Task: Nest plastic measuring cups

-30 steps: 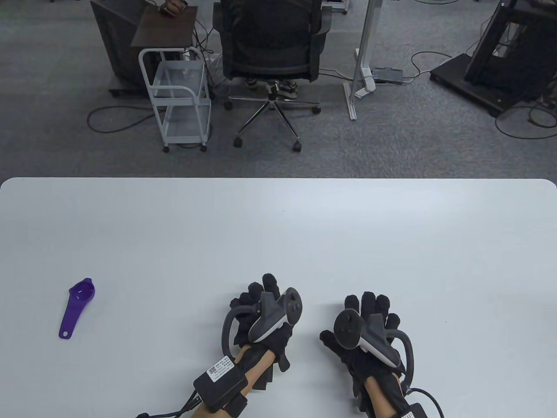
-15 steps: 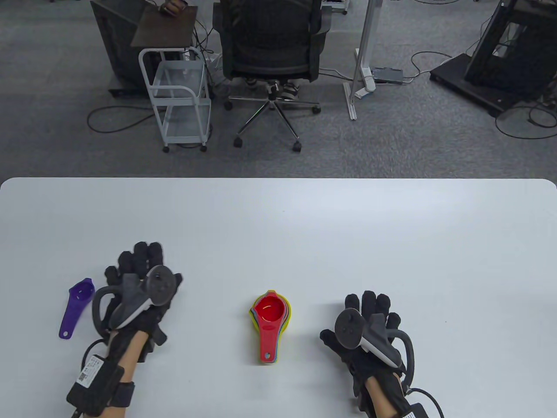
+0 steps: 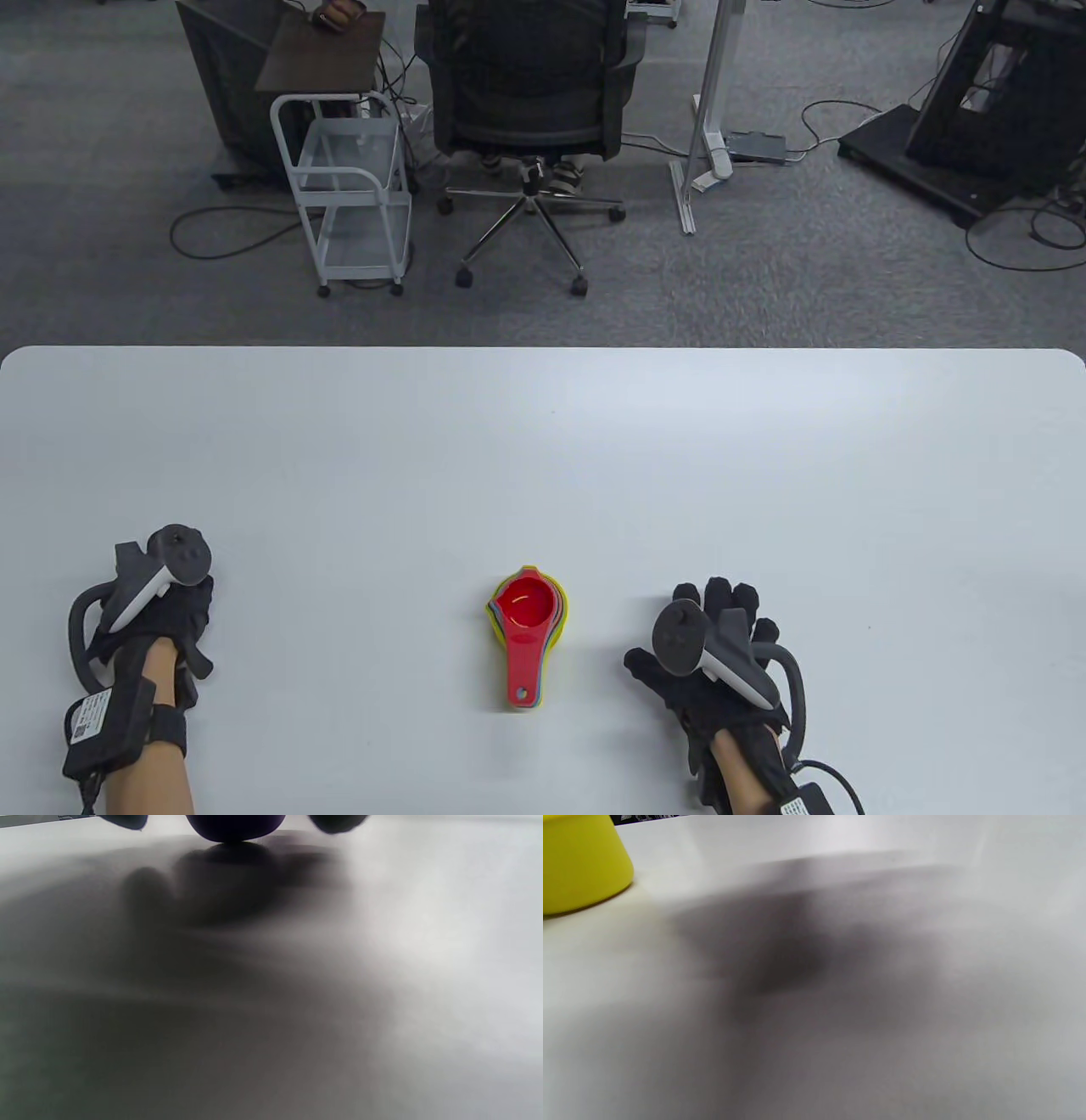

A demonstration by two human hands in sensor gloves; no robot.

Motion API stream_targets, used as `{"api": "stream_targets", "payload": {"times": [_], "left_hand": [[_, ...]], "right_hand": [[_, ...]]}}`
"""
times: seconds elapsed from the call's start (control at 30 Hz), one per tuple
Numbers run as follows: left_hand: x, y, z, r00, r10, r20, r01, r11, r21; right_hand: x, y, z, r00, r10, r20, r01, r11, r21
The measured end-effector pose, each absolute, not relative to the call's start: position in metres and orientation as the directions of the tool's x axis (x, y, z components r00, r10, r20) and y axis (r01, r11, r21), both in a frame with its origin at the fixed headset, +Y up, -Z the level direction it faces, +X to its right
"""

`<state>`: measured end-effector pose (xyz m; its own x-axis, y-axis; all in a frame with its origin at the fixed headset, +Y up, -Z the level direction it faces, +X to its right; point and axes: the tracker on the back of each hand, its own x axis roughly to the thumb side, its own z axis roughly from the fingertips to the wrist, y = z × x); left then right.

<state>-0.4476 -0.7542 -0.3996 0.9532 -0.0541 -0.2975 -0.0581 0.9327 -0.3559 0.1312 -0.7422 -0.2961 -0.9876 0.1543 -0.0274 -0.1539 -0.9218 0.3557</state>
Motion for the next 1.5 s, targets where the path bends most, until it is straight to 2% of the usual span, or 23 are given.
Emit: {"api": "stream_targets", "payload": {"times": [0.2, 0.33, 0.43, 0.63, 0.8, 0.93, 1.03, 1.17, 1.23, 1.37, 1.5], "left_hand": [[-0.452, -0.761, -0.396, 0.949, 0.012, -0.314, -0.122, 0.935, -0.333], [-0.453, -0.765, -0.393, 0.955, 0.002, -0.298, -0.108, 0.934, -0.341], [-0.457, -0.769, -0.388, 0.948, 0.076, -0.309, -0.193, 0.909, -0.370], [-0.464, -0.767, -0.384, 0.927, 0.194, -0.319, -0.295, 0.905, -0.307], [-0.449, -0.764, -0.386, 0.958, 0.091, -0.271, -0.180, 0.929, -0.324], [-0.396, -0.749, -0.390, 0.992, -0.029, -0.123, -0.008, 0.956, -0.293], [-0.336, -0.733, -0.384, 1.000, -0.003, -0.010, 0.000, 0.964, -0.267], [-0.243, -0.709, -0.361, 0.983, -0.025, 0.185, 0.050, 0.990, -0.132], [-0.203, -0.699, -0.350, 0.974, 0.009, 0.227, 0.016, 0.994, -0.107], [-0.134, -0.687, -0.338, 0.944, 0.154, 0.293, -0.106, 0.980, -0.171], [-0.088, -0.689, -0.337, 0.948, 0.110, 0.299, -0.050, 0.978, -0.202]], "right_hand": [[0.128, -0.742, -0.296, -0.987, 0.162, -0.019, -0.158, -0.918, 0.364], [0.127, -0.743, -0.295, -0.986, 0.168, -0.009, -0.159, -0.917, 0.365], [0.126, -0.743, -0.295, -0.985, 0.174, -0.002, -0.162, -0.915, 0.370], [0.124, -0.743, -0.295, -0.983, 0.183, 0.008, -0.167, -0.913, 0.372], [0.124, -0.743, -0.294, -0.983, 0.186, 0.008, -0.170, -0.912, 0.372], [0.124, -0.743, -0.293, -0.982, 0.189, 0.009, -0.173, -0.915, 0.365], [0.123, -0.741, -0.292, -0.981, 0.194, 0.011, -0.177, -0.917, 0.357], [0.122, -0.739, -0.289, -0.980, 0.197, 0.021, -0.178, -0.922, 0.344], [0.121, -0.738, -0.288, -0.980, 0.196, 0.026, -0.176, -0.923, 0.343], [0.120, -0.738, -0.287, -0.980, 0.196, 0.033, -0.173, -0.921, 0.348], [0.120, -0.738, -0.287, -0.980, 0.196, 0.031, -0.173, -0.919, 0.354]]}}
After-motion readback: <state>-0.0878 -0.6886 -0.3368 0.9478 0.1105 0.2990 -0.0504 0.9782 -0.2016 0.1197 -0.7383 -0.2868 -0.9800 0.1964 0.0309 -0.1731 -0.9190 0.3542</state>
